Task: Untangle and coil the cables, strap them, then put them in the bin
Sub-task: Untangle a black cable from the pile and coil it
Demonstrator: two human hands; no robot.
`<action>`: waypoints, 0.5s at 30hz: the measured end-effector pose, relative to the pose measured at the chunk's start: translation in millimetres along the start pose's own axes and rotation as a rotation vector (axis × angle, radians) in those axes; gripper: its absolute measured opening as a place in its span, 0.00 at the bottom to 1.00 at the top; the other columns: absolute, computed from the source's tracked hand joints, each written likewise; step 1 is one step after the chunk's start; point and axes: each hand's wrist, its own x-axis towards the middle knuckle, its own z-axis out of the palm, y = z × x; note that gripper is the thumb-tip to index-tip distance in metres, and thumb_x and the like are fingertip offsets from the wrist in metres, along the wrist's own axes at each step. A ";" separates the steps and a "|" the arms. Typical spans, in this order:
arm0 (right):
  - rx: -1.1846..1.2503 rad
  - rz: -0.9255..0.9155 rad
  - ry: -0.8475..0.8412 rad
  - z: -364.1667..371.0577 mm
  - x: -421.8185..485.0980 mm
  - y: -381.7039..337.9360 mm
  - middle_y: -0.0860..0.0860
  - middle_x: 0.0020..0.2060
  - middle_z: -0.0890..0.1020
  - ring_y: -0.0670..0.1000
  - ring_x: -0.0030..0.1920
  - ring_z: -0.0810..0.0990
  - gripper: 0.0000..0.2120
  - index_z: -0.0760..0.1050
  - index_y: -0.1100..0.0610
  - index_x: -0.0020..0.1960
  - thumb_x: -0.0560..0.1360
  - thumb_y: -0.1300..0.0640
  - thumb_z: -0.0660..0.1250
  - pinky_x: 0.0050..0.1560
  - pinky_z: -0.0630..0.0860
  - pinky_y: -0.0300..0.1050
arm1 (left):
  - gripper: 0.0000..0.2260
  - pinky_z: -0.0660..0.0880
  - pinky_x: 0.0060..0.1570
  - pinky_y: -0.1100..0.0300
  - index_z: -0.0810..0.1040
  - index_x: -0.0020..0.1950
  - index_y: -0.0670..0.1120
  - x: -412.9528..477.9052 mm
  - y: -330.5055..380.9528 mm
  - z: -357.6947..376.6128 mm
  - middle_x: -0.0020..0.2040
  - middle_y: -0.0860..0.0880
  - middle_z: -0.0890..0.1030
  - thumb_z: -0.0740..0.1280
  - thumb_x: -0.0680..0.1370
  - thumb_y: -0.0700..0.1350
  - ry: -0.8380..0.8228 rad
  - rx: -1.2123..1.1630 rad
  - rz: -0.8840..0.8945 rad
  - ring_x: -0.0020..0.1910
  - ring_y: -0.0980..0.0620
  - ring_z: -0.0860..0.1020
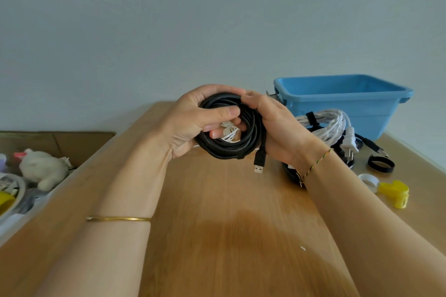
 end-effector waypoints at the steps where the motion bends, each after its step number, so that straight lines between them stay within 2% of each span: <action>1: -0.005 -0.002 0.005 0.9 -0.2 -1.1 0.50 0.31 0.75 0.43 0.31 0.75 0.15 0.72 0.66 0.61 0.81 0.61 0.52 0.34 0.73 0.35 | 0.13 0.65 0.23 0.67 0.78 0.54 0.42 0.9 -0.3 0.8 0.31 0.45 0.79 0.67 0.71 0.34 0.019 0.011 0.004 0.18 0.60 0.67; 5: -0.142 0.017 0.027 2.5 4.0 -6.8 0.51 0.31 0.75 0.44 0.33 0.75 0.15 0.73 0.66 0.59 0.80 0.60 0.53 0.36 0.71 0.38 | 0.08 0.64 0.21 0.67 0.79 0.48 0.42 3.1 -0.6 3.6 0.30 0.46 0.78 0.67 0.73 0.31 0.097 0.080 0.014 0.18 0.59 0.67; 8: -0.331 0.003 0.058 -1.8 5.0 -8.3 0.53 0.35 0.80 0.47 0.38 0.77 0.17 0.76 0.59 0.56 0.77 0.54 0.52 0.40 0.70 0.46 | 0.08 0.63 0.21 0.66 0.80 0.46 0.43 4.1 -1.3 2.5 0.31 0.46 0.78 0.68 0.74 0.31 0.146 0.115 0.039 0.18 0.58 0.64; 9: -0.367 -0.012 0.084 -2.8 3.1 -10.9 0.54 0.36 0.82 0.46 0.37 0.78 0.17 0.75 0.58 0.57 0.77 0.54 0.51 0.39 0.69 0.46 | 0.08 0.63 0.20 0.66 0.81 0.46 0.44 4.3 -1.2 1.3 0.33 0.46 0.78 0.68 0.74 0.32 0.154 0.120 0.039 0.19 0.58 0.63; 12: -0.471 -0.070 0.154 -3.6 -2.6 -21.1 0.56 0.37 0.80 0.38 0.29 0.74 0.15 0.73 0.63 0.56 0.78 0.64 0.50 0.32 0.68 0.34 | 0.08 0.62 0.20 0.66 0.80 0.46 0.43 3.5 -1.7 -3.7 0.32 0.50 0.78 0.67 0.74 0.31 0.160 0.129 0.025 0.19 0.58 0.61; 13: -0.541 -0.089 0.169 -4.3 -2.2 -22.6 0.54 0.36 0.79 0.38 0.29 0.75 0.14 0.74 0.63 0.54 0.77 0.66 0.51 0.32 0.70 0.31 | 0.08 0.62 0.20 0.66 0.80 0.46 0.43 2.8 -1.7 -3.8 0.31 0.50 0.78 0.67 0.74 0.31 0.154 0.130 0.021 0.19 0.58 0.61; 15: -0.712 -0.092 0.175 -5.5 -0.1 -23.7 0.50 0.36 0.79 0.39 0.34 0.77 0.12 0.77 0.60 0.51 0.76 0.67 0.55 0.39 0.73 0.32 | 0.08 0.62 0.20 0.67 0.80 0.46 0.43 1.9 -1.8 -3.5 0.32 0.50 0.77 0.67 0.74 0.32 0.137 0.150 0.028 0.19 0.58 0.61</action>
